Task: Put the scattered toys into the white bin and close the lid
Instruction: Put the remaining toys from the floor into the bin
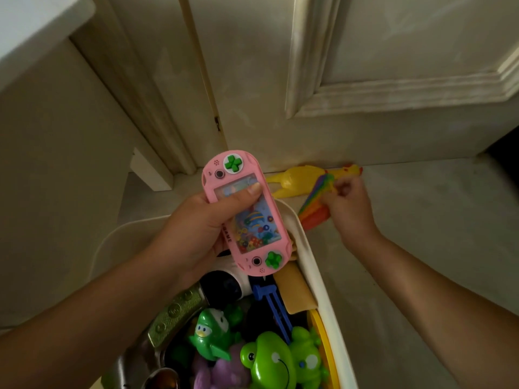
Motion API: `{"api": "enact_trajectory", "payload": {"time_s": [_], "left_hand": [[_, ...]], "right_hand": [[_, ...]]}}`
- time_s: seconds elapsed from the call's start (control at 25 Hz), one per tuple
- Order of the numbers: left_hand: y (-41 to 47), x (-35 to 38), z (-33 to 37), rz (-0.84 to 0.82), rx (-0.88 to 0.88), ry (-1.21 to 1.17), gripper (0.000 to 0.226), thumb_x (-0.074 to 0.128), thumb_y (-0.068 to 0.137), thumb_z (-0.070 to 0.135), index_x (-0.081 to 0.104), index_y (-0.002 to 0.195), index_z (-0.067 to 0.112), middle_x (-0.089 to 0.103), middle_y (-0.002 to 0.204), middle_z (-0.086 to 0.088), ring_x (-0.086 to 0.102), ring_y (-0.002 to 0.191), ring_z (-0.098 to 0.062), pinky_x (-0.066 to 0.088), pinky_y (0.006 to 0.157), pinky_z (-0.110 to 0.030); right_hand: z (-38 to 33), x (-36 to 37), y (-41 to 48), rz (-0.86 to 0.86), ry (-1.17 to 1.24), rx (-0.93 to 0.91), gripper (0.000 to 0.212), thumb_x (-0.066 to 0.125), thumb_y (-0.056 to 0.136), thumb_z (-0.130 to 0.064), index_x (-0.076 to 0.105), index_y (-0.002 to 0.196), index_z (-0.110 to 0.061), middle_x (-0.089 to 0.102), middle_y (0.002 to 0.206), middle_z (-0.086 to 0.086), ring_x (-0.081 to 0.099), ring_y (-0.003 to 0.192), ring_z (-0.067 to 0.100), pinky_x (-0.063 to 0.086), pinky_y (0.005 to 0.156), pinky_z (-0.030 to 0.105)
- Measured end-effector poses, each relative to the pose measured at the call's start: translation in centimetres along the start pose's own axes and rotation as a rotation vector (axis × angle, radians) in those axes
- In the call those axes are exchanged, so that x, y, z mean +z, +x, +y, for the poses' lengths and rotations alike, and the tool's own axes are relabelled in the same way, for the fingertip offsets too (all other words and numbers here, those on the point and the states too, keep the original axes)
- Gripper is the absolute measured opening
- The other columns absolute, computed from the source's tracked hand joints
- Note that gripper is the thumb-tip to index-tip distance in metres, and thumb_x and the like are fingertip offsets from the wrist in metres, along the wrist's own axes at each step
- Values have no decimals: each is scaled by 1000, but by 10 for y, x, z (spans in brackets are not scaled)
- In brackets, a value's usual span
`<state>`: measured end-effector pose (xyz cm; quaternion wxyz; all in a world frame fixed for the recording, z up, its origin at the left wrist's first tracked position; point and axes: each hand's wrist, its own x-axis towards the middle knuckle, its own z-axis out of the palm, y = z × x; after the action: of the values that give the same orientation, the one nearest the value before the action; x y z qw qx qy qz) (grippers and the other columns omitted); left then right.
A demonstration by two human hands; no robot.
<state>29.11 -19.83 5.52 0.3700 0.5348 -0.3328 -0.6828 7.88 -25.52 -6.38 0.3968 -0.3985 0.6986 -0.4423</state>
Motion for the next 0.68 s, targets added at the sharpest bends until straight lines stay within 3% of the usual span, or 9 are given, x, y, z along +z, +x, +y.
{"api": "enact_trajectory", "payload": {"time_s": [0.08, 0.2, 0.32, 0.4, 0.52, 0.6, 0.68], "left_hand": [[-1, 5, 5, -16, 22, -18, 42, 66, 73, 26, 68, 110, 6, 73, 105, -15, 73, 89, -26, 61, 75, -37], [-4, 13, 16, -126, 92, -101, 29, 70, 78, 21, 71, 103, 8, 73, 104, -14, 71, 94, -27, 59, 80, -40], [-6, 17, 22, -184, 74, -167, 26, 67, 75, 27, 73, 96, 14, 73, 99, -12, 71, 88, -25, 57, 82, -44], [-5, 13, 19, -88, 41, -151, 29, 67, 75, 27, 71, 100, 12, 74, 97, -11, 72, 83, -24, 59, 79, -41], [-6, 4, 16, 45, 33, -164, 34, 66, 76, 27, 70, 107, 11, 75, 97, -10, 73, 79, -22, 60, 73, -37], [-7, 1, 18, 98, 70, -208, 32, 66, 77, 24, 70, 106, 11, 75, 96, -10, 73, 79, -23, 60, 74, -38], [-7, -2, 19, 125, 98, -235, 31, 66, 78, 22, 70, 107, 11, 74, 98, -11, 73, 84, -25, 60, 76, -41]], "right_hand": [[-49, -18, -12, 48, 201, -176, 28, 58, 70, -3, 45, 81, -25, 50, 70, -10, 50, 61, 2, 39, 55, 14], [-105, -39, -31, -51, 544, -338, 27, 50, 63, 2, 47, 79, -20, 50, 59, -15, 45, 53, 2, 36, 50, 18], [-116, -26, -49, -224, 557, -330, 22, 51, 67, -3, 51, 82, -18, 53, 59, -12, 47, 53, 5, 38, 50, 20], [-107, -10, -50, -292, 481, -313, 8, 53, 76, -14, 55, 81, -20, 56, 61, -10, 52, 54, 4, 42, 49, 19], [-62, 9, -11, -193, 104, -341, 19, 48, 91, -25, 60, 76, -24, 60, 73, -4, 57, 71, 10, 44, 63, 27], [-16, 16, 31, -156, -431, -352, 22, 49, 91, -12, 63, 107, -18, 61, 112, 11, 54, 109, 23, 42, 91, 33], [19, 23, 61, -265, -797, -259, 57, 53, 86, -9, 39, 141, -9, 35, 148, 19, 32, 137, 33, 29, 111, 39]]}}
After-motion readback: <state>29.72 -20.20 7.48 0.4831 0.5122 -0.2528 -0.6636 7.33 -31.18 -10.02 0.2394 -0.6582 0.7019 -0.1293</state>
